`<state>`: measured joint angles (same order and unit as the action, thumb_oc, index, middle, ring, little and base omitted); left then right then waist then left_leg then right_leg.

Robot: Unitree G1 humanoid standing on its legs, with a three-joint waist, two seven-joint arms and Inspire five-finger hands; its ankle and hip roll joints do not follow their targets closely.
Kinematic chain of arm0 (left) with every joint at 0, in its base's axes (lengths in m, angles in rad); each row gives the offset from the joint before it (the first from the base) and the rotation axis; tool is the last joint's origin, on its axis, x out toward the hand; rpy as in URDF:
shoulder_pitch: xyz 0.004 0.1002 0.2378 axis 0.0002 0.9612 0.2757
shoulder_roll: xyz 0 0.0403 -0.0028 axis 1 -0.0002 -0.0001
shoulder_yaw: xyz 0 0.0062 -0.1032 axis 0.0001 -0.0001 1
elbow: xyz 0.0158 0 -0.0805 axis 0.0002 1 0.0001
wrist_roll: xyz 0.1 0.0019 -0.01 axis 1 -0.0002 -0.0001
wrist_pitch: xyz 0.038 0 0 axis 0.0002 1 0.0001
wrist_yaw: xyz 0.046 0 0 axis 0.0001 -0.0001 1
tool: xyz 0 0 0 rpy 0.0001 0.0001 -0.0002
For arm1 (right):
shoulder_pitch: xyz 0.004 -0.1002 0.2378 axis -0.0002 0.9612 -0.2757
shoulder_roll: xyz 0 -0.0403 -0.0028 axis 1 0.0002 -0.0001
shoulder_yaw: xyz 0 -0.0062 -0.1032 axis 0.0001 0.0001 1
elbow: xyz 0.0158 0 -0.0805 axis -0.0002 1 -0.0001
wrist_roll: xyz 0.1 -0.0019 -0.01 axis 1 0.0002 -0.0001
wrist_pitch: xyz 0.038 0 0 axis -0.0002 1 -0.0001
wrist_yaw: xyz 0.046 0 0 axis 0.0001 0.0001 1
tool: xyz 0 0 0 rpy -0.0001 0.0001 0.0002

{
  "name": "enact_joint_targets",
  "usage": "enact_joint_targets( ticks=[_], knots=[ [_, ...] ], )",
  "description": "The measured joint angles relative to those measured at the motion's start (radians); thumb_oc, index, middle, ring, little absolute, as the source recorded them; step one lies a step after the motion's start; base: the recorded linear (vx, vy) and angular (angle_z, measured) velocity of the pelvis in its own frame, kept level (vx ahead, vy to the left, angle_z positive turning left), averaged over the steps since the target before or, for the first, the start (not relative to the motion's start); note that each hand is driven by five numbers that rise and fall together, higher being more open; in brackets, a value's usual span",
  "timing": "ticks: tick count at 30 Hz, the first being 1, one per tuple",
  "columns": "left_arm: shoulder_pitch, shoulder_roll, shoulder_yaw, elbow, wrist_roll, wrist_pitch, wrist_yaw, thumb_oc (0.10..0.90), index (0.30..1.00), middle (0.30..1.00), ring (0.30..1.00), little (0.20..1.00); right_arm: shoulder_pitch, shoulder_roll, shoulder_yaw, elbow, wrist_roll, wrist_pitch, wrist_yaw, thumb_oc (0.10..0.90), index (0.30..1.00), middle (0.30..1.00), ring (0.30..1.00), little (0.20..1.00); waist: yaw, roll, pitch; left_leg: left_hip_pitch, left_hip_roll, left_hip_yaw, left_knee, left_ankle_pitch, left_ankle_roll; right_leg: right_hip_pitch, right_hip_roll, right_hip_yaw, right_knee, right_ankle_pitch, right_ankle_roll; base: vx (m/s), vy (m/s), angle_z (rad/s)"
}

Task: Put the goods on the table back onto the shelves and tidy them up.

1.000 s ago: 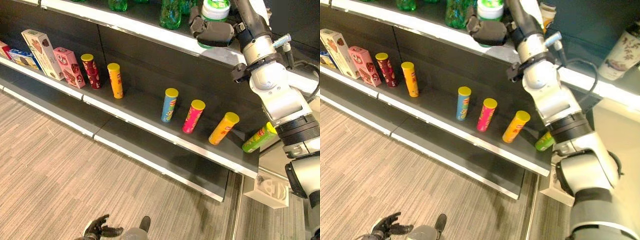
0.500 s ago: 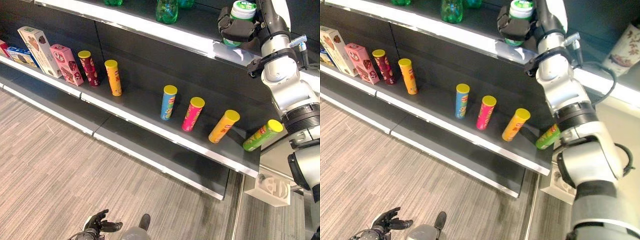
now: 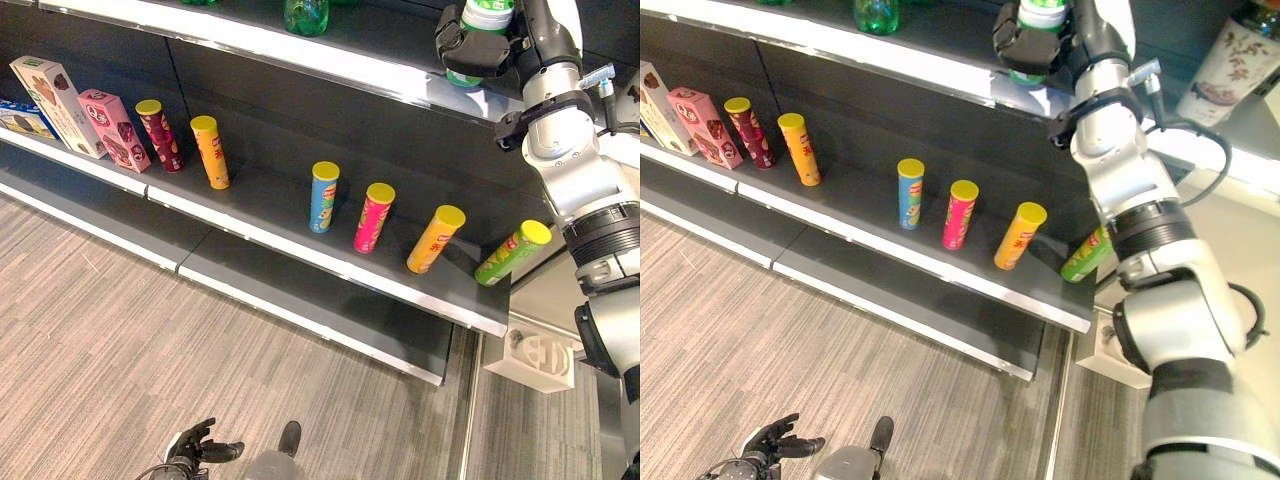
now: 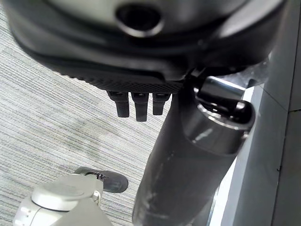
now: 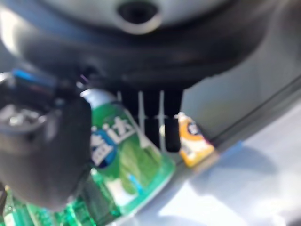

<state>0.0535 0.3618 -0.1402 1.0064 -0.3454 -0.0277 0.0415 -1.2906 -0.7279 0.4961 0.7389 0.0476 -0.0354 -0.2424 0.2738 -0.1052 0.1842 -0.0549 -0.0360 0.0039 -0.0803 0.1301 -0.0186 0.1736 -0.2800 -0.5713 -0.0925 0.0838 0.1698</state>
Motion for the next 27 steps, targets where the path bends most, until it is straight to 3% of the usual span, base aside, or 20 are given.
enact_joint_targets(
  ticks=[27],
  knots=[
    [0.001,-0.006,-0.002,0.024,-0.007,-0.012,0.015,0.800,0.900,0.900,0.900,0.900,-0.074,0.048,0.023,0.161,0.007,0.000,0.000,0.400,0.300,0.300,0.300,0.300,-0.009,0.006,-0.017,-0.013,-0.008,-0.034,0.009,0.002,-0.005,0.013,0.000,-0.029,0.000,-0.006,0.005,0.01,-0.006,0.03]
  ],
)
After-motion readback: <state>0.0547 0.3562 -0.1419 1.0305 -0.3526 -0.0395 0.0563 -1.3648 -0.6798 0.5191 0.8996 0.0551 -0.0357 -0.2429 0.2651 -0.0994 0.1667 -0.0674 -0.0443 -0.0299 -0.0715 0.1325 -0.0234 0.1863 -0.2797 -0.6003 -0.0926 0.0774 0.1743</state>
